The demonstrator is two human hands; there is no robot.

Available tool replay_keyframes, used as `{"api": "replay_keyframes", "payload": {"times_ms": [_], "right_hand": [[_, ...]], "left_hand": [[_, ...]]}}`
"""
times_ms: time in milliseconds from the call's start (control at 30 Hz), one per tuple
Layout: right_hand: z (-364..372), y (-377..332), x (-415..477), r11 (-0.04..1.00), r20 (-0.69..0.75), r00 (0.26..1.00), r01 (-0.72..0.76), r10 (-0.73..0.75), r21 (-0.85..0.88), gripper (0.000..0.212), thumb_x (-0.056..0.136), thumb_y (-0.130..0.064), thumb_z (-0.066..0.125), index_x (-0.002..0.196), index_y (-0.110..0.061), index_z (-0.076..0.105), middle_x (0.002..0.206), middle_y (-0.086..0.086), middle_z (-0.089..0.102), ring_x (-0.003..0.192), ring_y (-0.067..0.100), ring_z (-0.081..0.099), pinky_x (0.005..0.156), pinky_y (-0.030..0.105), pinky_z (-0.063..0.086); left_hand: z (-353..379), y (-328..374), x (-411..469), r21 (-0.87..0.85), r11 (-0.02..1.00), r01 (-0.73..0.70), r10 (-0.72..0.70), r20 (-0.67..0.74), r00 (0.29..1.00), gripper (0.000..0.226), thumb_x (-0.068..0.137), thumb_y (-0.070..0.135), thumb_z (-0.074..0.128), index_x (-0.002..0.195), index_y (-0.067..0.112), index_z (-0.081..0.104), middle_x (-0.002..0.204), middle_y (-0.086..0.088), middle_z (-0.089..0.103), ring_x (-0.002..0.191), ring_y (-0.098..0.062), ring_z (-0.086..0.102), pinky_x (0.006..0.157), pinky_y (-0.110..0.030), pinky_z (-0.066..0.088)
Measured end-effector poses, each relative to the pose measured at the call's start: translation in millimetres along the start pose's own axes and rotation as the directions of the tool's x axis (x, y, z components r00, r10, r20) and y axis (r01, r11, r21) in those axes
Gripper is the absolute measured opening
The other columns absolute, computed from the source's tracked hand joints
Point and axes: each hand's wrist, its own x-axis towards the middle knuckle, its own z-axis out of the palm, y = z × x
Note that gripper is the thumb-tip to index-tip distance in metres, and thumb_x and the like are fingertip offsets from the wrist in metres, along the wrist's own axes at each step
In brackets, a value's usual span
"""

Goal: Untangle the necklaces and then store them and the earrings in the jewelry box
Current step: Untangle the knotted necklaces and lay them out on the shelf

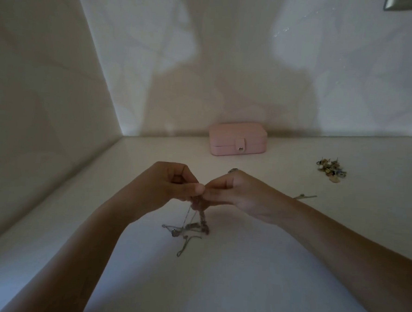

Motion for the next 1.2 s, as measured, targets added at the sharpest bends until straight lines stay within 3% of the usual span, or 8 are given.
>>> {"api": "replay_keyframes", "payload": {"times_ms": [133, 300, 400, 500, 600, 733, 967, 1200], "right_hand": [[-5.4, -8.6, -1.5, 0.986, -0.135, 0.989, 0.033, -0.056, -0.162, 0.016, 0.094, -0.016, 0.059, 0.097, -0.011, 0.074, 0.093, 0.004, 0.075, 0.093, 0.011, 0.069, 0.094, 0.022, 0.049], [-15.2, -17.2, -6.4, 0.989, -0.130, 0.988, 0.093, -0.078, 0.112, 0.014, 0.089, -0.017, 0.057, 0.089, -0.007, 0.067, 0.079, 0.003, 0.069, 0.080, 0.016, 0.067, 0.084, 0.027, 0.054], [-12.1, -16.3, -6.7, 0.996, -0.095, 0.994, 0.067, -0.061, 0.064, 0.026, 0.075, -0.024, 0.069, 0.098, -0.011, 0.069, 0.092, 0.008, 0.071, 0.086, 0.016, 0.067, 0.087, 0.027, 0.054], [-6.0, -15.9, -7.4, 0.998, -0.091, 0.994, 0.066, -0.067, -0.016, 0.015, 0.077, -0.012, 0.075, 0.091, -0.015, 0.074, 0.090, 0.008, 0.074, 0.088, 0.013, 0.068, 0.086, 0.022, 0.052], [-6.4, -16.5, -8.2, 0.996, -0.122, 0.990, 0.065, -0.071, -0.053, 0.009, 0.081, -0.007, 0.072, 0.082, -0.016, 0.074, 0.081, 0.005, 0.074, 0.082, 0.012, 0.068, 0.085, 0.020, 0.051], [-4.2, -19.2, -9.5, 0.994, -0.050, 0.998, 0.041, -0.036, 0.102, 0.006, 0.089, -0.008, 0.062, 0.092, -0.009, 0.066, 0.090, 0.004, 0.073, 0.090, 0.015, 0.069, 0.093, 0.026, 0.052], [-5.2, -21.4, -10.3, 0.987, -0.112, 0.992, 0.068, -0.052, 0.148, 0.007, 0.085, -0.004, 0.065, 0.090, -0.006, 0.069, 0.083, 0.004, 0.071, 0.081, 0.013, 0.068, 0.082, 0.022, 0.053], [-0.1, -20.8, -12.2, 0.913, -0.317, 0.885, 0.234, -0.342, -0.333, 0.020, 0.082, 0.001, 0.066, 0.081, -0.019, 0.068, 0.072, -0.003, 0.068, 0.068, 0.008, 0.063, 0.069, 0.023, 0.050]], "left_hand": [[-0.5, -1.7, 0.3, -0.059, 0.998, -0.009, 0.008, -0.021, 1.000, 0.025, 0.069, 0.027, 0.071, 0.079, 0.005, 0.065, 0.068, 0.002, 0.069, 0.068, -0.008, 0.061, 0.069, -0.018, 0.050], [1.3, -0.4, -1.2, -0.128, 0.992, -0.009, 0.011, 0.019, 1.000, 0.019, 0.070, 0.025, 0.071, 0.076, 0.008, 0.065, 0.068, -0.001, 0.064, 0.069, -0.012, 0.059, 0.076, -0.023, 0.051], [4.4, 1.0, -1.9, -0.209, 0.977, -0.052, 0.050, -0.016, 0.999, 0.013, 0.072, 0.023, 0.074, 0.073, 0.013, 0.067, 0.071, -0.007, 0.063, 0.073, -0.025, 0.055, 0.080, -0.036, 0.047], [9.5, 2.8, -0.8, -0.207, 0.974, -0.093, 0.078, -0.079, 0.994, 0.018, 0.068, 0.022, 0.075, 0.073, 0.007, 0.066, 0.073, -0.015, 0.066, 0.075, -0.030, 0.057, 0.079, -0.041, 0.045], [14.5, 4.8, -0.1, -0.188, 0.975, -0.120, 0.104, -0.091, 0.990, 0.023, 0.069, 0.020, 0.071, 0.074, 0.001, 0.060, 0.070, -0.010, 0.070, 0.071, -0.025, 0.062, 0.072, -0.031, 0.047], [17.5, 6.9, 0.3, -0.212, 0.967, -0.139, 0.106, -0.157, 0.982, 0.019, 0.070, 0.018, 0.069, 0.071, 0.001, 0.060, 0.061, -0.001, 0.067, 0.058, -0.009, 0.060, 0.061, -0.014, 0.048], [20.8, 1.8, 3.1, -0.181, 0.980, -0.080, 0.045, -0.189, 0.981, 0.034, 0.066, 0.037, 0.069, 0.077, 0.005, 0.066, 0.065, 0.000, 0.064, 0.067, -0.013, 0.056, 0.070, -0.019, 0.049], [24.8, 0.7, 5.7, -0.230, 0.967, -0.113, 0.060, -0.225, 0.972, 0.027, 0.068, 0.031, 0.068, 0.077, 0.006, 0.065, 0.066, 0.002, 0.066, 0.067, -0.009, 0.058, 0.071, -0.017, 0.049]]}}
